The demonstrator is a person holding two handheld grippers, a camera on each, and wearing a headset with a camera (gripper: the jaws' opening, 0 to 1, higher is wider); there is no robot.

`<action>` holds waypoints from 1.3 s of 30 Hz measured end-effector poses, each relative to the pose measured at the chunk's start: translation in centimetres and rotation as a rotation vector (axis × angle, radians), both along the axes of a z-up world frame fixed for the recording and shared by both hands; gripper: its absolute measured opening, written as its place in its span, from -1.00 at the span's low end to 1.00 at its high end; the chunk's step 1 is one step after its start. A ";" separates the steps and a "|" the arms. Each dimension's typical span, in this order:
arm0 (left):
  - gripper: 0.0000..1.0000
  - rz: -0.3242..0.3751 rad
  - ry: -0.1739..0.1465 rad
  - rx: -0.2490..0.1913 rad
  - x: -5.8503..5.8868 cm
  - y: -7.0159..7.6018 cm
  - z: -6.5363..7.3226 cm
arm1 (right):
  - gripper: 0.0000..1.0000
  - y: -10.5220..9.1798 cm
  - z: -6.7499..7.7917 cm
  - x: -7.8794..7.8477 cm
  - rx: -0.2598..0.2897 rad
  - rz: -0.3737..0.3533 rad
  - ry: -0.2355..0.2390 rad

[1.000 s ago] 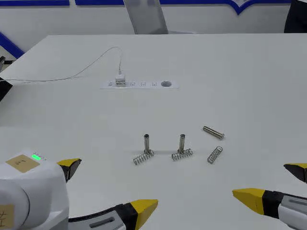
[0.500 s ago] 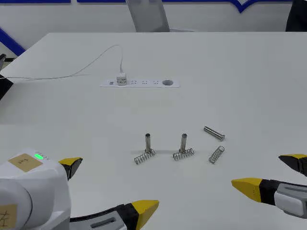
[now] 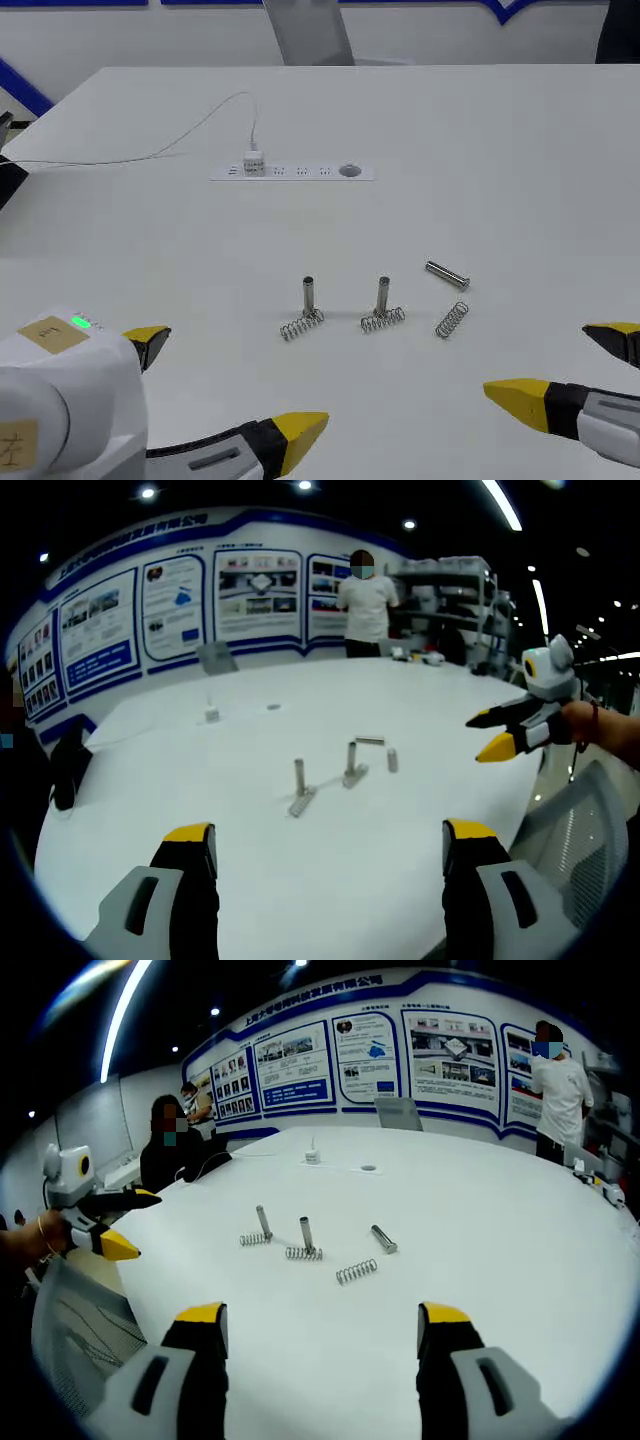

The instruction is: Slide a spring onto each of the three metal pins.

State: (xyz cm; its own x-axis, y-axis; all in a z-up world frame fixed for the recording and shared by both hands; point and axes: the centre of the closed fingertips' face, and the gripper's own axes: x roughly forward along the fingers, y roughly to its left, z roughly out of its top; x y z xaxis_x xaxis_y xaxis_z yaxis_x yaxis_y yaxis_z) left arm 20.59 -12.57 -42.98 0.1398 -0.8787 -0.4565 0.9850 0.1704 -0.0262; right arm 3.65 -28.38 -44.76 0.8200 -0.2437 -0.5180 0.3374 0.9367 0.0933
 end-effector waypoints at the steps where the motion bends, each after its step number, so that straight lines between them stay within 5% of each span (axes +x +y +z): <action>1: 0.90 0.004 0.002 0.003 0.0 0.0 0.0 | 0.57 0.2 -0.1 -0.2 0.003 -0.001 0.000; 39: 0.83 -0.004 0.002 0.001 -0.1 -0.6 0.4 | 0.57 1.0 0.0 -0.4 -0.021 0.004 -0.009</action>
